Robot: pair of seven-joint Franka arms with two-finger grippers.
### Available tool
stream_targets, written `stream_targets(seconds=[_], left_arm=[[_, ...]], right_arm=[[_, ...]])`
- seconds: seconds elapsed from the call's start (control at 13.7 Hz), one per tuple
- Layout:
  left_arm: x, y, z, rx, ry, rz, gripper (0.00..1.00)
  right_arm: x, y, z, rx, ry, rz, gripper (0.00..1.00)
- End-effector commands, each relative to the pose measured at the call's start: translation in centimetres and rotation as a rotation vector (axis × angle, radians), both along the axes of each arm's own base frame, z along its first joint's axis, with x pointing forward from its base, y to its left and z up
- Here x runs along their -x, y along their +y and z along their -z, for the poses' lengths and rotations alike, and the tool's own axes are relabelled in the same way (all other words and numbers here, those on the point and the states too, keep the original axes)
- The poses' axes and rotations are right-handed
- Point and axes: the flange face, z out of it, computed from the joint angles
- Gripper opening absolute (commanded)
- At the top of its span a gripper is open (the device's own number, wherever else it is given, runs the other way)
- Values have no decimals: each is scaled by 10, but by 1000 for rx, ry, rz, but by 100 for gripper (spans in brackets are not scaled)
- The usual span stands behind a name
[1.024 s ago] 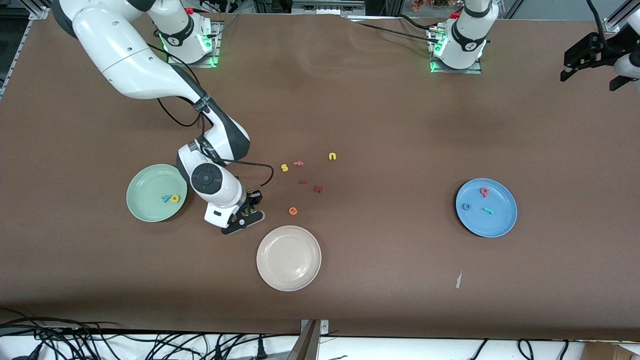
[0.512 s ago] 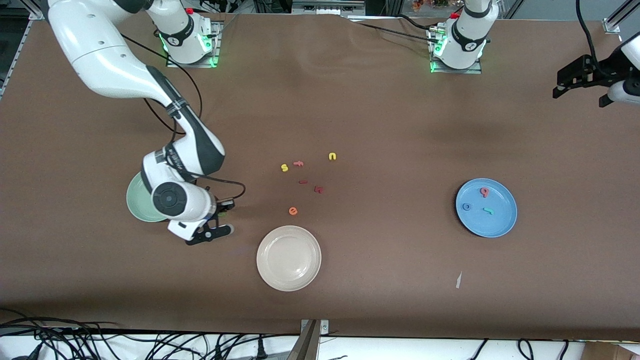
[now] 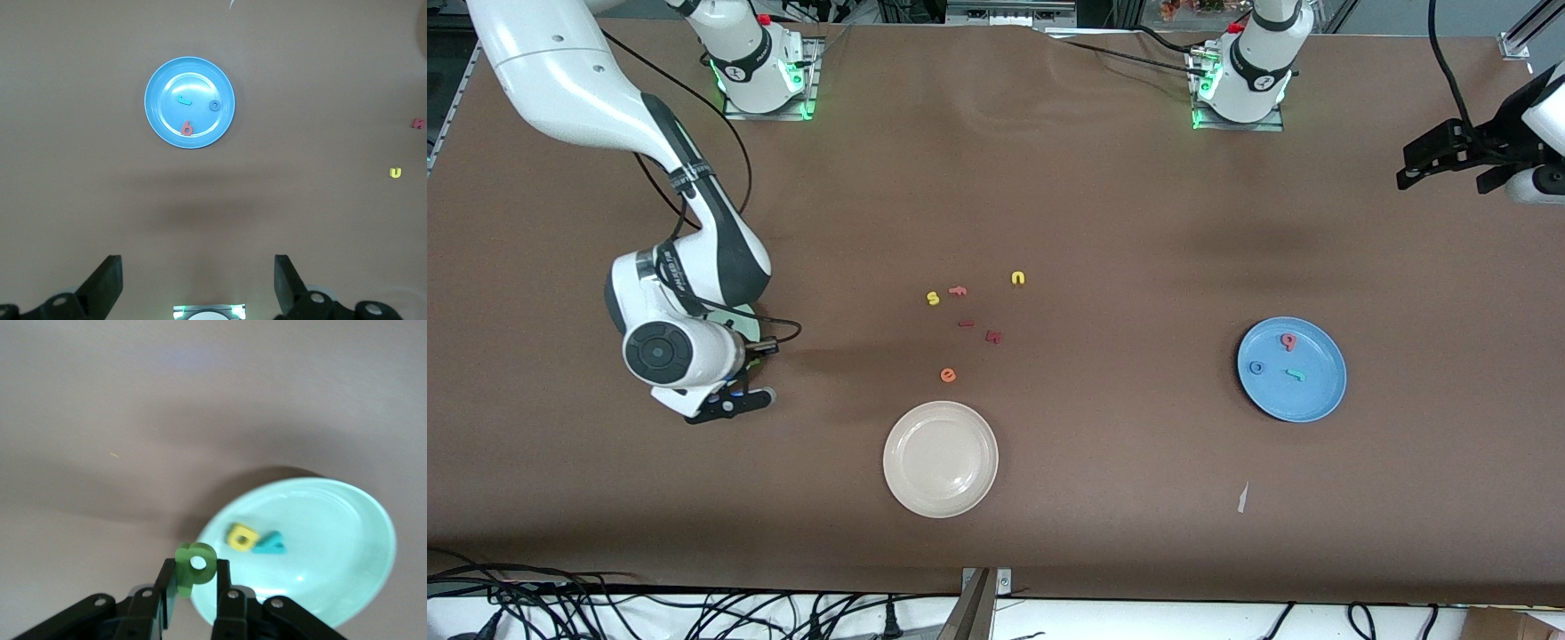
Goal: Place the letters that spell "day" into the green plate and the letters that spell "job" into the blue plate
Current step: 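Carry the green p onto the green plate and open the right gripper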
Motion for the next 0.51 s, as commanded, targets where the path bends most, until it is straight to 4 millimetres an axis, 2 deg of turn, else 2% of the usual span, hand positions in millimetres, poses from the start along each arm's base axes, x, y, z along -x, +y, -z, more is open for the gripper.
stream_targets(seconds=[0.0,0.15,0.22,0.44], left_arm=[[-3,-15,-4,5,1,13,100],[-3,-14,-4,3,1,10,100],[-4,-8,-4,4,1,4,100],[-4,-3,-5,6,1,-8,100]], right_arm=[[34,-26,-4,-5,-48,-18,19],[44,-44,0,-34,-83,-46,19],[50,-63,6,-63,-99,-37,19],[62,-78,22,-113,-151,-43,22]])
